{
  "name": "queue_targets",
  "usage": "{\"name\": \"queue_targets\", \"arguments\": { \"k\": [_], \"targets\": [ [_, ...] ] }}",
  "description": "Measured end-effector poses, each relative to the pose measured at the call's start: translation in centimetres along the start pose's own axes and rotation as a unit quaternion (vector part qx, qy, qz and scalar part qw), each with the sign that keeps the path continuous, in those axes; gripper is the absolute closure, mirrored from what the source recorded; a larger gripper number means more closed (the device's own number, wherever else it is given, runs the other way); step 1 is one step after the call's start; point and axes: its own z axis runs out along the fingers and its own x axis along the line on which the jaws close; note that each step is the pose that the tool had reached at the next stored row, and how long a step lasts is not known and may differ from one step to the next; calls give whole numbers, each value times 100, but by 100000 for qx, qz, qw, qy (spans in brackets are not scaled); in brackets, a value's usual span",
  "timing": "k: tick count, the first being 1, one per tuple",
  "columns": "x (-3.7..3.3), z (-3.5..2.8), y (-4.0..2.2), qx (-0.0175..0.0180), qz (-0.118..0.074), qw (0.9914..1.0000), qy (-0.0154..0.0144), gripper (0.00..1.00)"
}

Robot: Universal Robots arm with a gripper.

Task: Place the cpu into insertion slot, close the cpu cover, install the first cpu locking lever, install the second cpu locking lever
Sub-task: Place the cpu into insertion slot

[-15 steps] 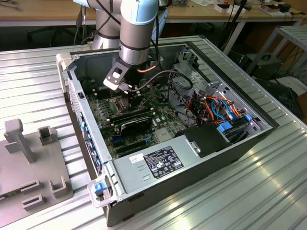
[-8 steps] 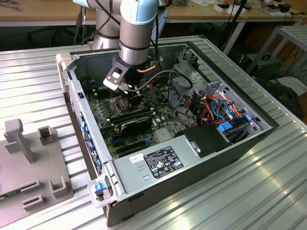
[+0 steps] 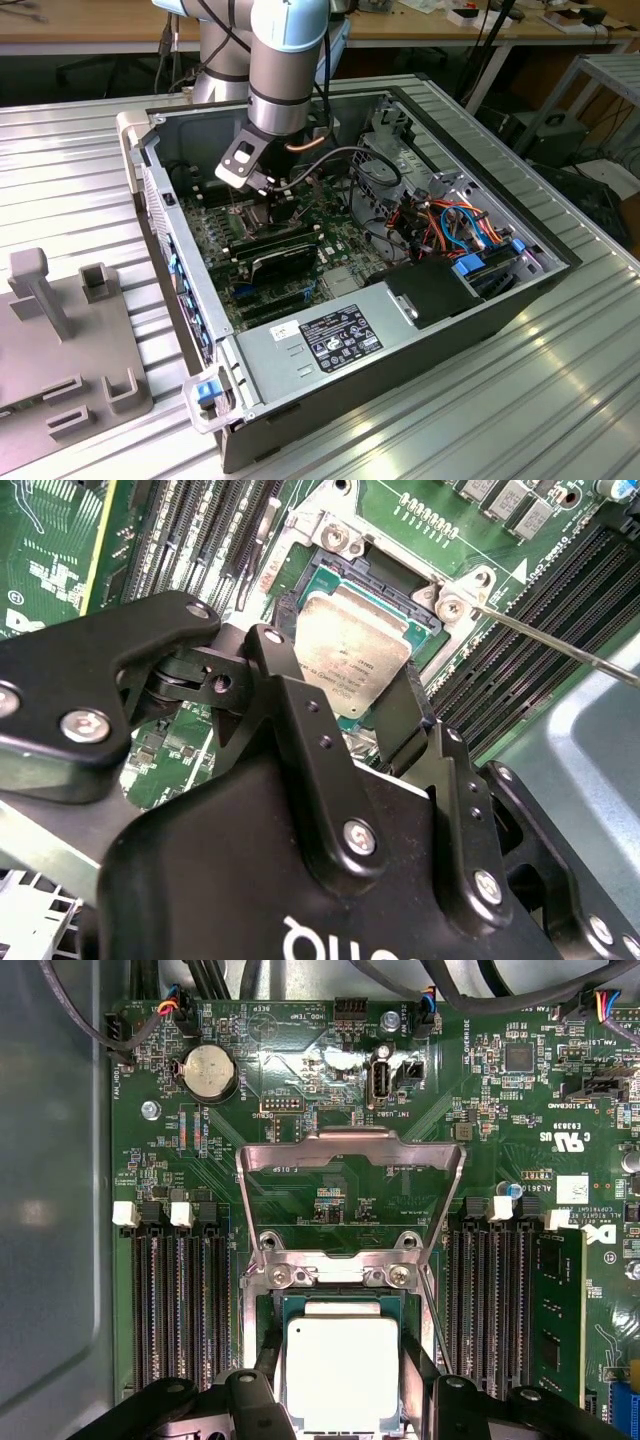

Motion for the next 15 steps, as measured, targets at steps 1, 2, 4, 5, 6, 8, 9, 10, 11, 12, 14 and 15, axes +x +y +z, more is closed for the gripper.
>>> {"name": "queue_targets", "arguments": {
  "k": [1, 2, 4, 5, 6, 8, 9, 10, 11, 12, 14, 15],
  "targets": [
    [0, 0, 0, 1, 0, 100000, -2, 45],
    [0, 0, 0, 0, 2, 100000, -2, 45],
    [1, -6, 0, -10, 5, 100000, 11, 45],
    [1, -19, 1, -20, 3, 100000, 26, 45],
    [0, -27, 1, -6, 2, 100000, 7, 45],
    [0, -33, 1, -6, 5, 100000, 9, 45],
    [0, -34, 1, -4, 3, 100000, 8, 45],
    [0, -35, 1, -5, 3, 100000, 9, 45],
    [0, -36, 1, -2, 1, 100000, 9, 45],
    [0, -37, 1, -3, 2, 100000, 6, 45],
    [0, -39, 1, -2, 4, 100000, 4, 45],
    [0, -39, 1, -1, 3, 100000, 4, 45]
  ]
}}
